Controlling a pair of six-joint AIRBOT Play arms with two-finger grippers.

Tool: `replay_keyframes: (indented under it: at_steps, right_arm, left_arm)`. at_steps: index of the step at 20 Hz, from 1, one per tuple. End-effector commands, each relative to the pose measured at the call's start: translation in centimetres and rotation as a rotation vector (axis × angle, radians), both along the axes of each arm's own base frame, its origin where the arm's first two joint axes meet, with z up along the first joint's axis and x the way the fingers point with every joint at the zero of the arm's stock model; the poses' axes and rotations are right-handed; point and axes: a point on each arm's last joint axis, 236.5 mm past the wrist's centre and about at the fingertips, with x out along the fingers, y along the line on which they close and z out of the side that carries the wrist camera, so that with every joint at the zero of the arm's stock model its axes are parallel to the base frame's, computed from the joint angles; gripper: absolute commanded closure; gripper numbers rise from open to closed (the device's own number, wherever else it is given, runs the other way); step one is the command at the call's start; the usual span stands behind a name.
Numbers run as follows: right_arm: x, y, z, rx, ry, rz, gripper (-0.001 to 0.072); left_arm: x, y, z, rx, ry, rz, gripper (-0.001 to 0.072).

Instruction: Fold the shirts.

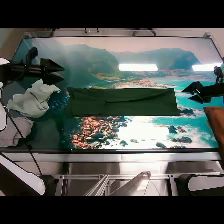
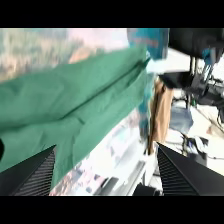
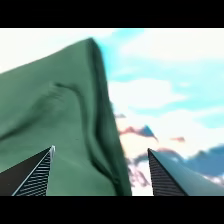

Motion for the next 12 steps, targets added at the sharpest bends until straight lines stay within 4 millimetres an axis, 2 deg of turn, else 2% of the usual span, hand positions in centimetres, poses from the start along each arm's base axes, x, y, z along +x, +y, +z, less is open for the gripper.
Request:
replay_keyframes:
  at_steps: [1,2,3,4,5,8,11,12]
  right_arm:
    - [-0.5,-0.5,-1.5,0.003,0.08,-0.03,0.0052]
    - [-0.4,0.4,-2.4,0.042,0.094,-0.015,0.0052]
    - [-0.4,1.3,-3.1,0.077,0.103,0.004,0.0052]
    - [-0.5,2.5,-3.8,0.115,0.113,0.034,0.0052]
    - [-0.7,3.4,-4.5,0.138,0.124,0.06,0.0052]
    - [-0.8,5.4,-6.2,0.158,0.147,0.117,0.0057]
    - [-0.5,7.3,-6.7,0.162,0.131,0.174,0.0091]
    - [-0.2,8.2,-6.5,0.182,0.111,0.188,0.0226]
  left_arm:
    - [0.5,-0.4,3.0,0.016,-0.043,-0.004,0.0133]
    - [0.2,-1.5,2.9,0.015,-0.037,-0.031,0.02]
    - [-0.3,-2.8,2.5,0.01,-0.024,-0.058,0.0328]
    - [-0.7,-4.0,2.1,0.006,-0.009,-0.08,0.0539]
    - [-1.1,-5.3,1.5,0.003,0.003,-0.108,0.0704]
    - [-2.4,-8.1,-0.2,0.002,0.025,-0.169,0.0705]
    - [-4.2,-10.4,-2.7,0.047,0.074,-0.232,0.0705]
    - [-4.7,-11.3,-3.2,0.046,0.086,-0.247,0.0705]
